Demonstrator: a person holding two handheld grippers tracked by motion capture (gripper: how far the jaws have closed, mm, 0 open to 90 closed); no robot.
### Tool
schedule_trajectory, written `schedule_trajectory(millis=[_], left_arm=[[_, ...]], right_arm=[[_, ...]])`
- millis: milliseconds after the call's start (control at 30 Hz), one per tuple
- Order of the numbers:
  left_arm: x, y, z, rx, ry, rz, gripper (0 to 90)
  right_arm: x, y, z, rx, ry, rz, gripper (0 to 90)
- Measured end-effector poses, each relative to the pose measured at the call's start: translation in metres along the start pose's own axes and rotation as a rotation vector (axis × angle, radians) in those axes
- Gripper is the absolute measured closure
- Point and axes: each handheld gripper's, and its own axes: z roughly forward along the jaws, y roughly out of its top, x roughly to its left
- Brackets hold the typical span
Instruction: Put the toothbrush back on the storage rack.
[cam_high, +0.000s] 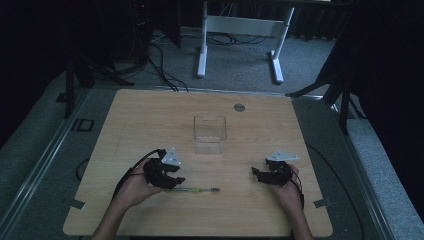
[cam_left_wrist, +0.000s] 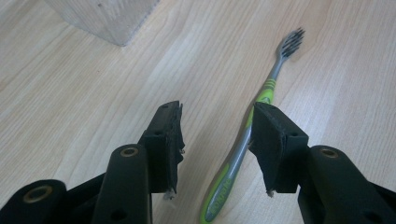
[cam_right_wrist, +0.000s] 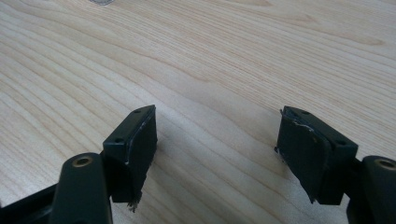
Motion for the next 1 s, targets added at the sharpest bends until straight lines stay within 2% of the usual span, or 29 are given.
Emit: schedule_trajectory(millis=[167, 633, 1000], left_arm=[[-0.002, 0.001, 0.002, 0.012, -0.008, 0.015, 54.2], [-0.007, 0.007, 0.011, 0.055, -0.038, 0.094, 56.3], [-0.010, 0.011, 0.022, 0.081, -0.050, 0.115, 57.0]], right_arm=[[0.000, 0.000, 0.000, 0.000, 0.000, 0.000, 28.5], [0.000, 0.000, 0.000, 0.000, 0.000, 0.000, 28.5], [0.000, 0.000, 0.000, 0.000, 0.000, 0.000, 28.5]])
